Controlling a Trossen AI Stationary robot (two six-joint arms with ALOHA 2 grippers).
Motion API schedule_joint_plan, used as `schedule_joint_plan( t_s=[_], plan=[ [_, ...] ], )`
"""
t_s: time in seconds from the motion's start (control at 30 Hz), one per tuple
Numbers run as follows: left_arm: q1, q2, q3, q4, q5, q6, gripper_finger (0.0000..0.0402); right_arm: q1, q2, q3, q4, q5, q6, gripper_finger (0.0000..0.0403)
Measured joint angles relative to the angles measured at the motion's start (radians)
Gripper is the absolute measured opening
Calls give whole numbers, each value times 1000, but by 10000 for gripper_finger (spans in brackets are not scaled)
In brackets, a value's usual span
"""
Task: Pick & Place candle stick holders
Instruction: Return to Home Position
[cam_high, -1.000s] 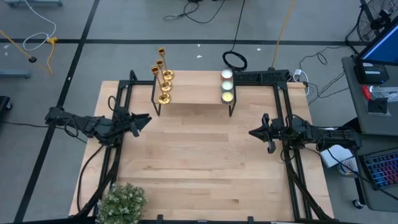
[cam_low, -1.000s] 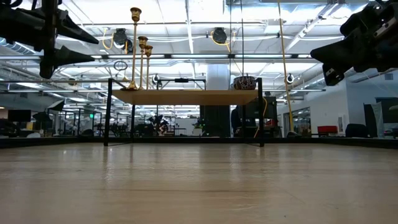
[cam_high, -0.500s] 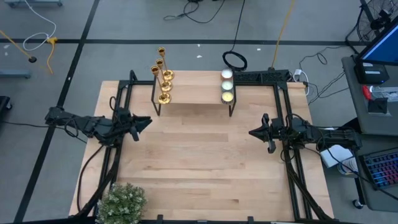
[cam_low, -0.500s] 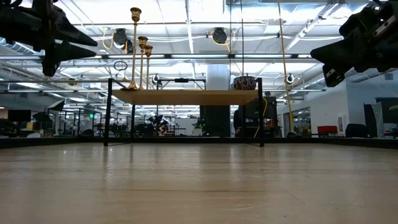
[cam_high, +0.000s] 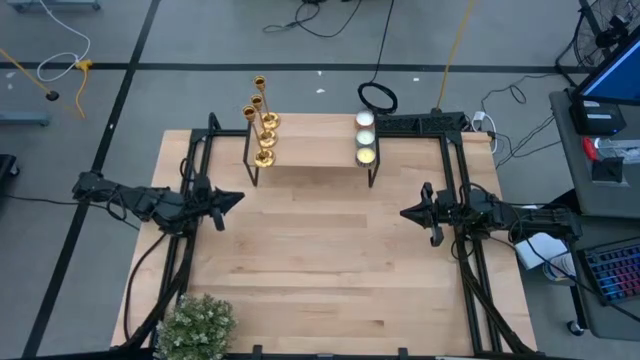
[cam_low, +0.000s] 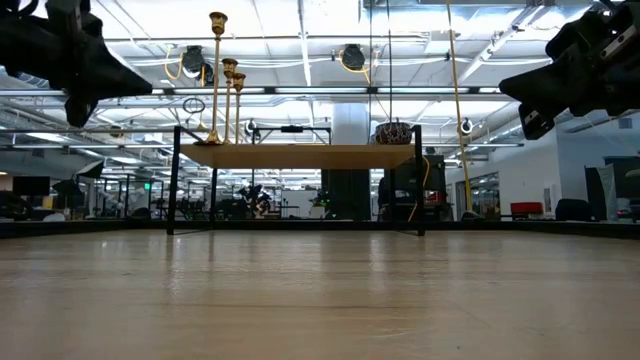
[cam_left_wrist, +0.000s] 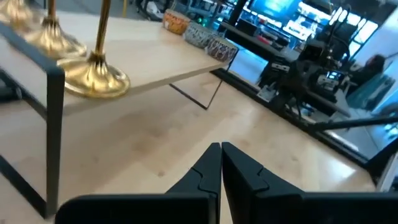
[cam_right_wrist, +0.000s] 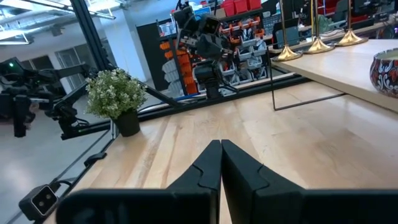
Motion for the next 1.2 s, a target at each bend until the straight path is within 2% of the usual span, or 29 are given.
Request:
schedule_joint_plan(
  t_s=[0.23, 0.3, 0.47, 0.53, 0.6, 0.7, 0.77, 0.87, 0.97, 1.1, 1.2],
  plan=[
    [3, 28, 0, -55, -23, 125, 16, 0, 0, 0, 0, 3, -53, 7],
    [9, 46, 0, -59, -86, 103, 17, 0, 0, 0, 0, 4, -68, 7],
    [14, 49, 0, -73, -329, 95, 17, 0, 1, 0, 0, 4, -70, 6],
    [14, 35, 0, -74, -344, 141, 17, 0, 1, 0, 0, 4, -69, 7],
    [13, 17, 0, -79, -271, 223, 17, 0, 1, 0, 0, 4, -69, 6],
    [12, -18, 0, -76, -57, 351, 17, 0, 1, 0, 0, 4, -70, 6],
    [12, -48, 0, -63, 90, 380, 17, 0, 1, 0, 0, 5, -70, 6],
    [12, -93, 0, -43, 248, 399, 17, 0, 1, 0, 0, 5, -77, 6],
    [12, -134, 0, -29, 359, 481, 16, 0, 1, 0, 0, 5, -96, 6],
    [12, -178, -5, -16, 447, 584, 5, 0, 1, 0, -1, 19, -100, 6],
    [12, -229, -63, 37, 471, 566, 6, 0, 1, 0, -2, 47, -94, 6]
  ],
)
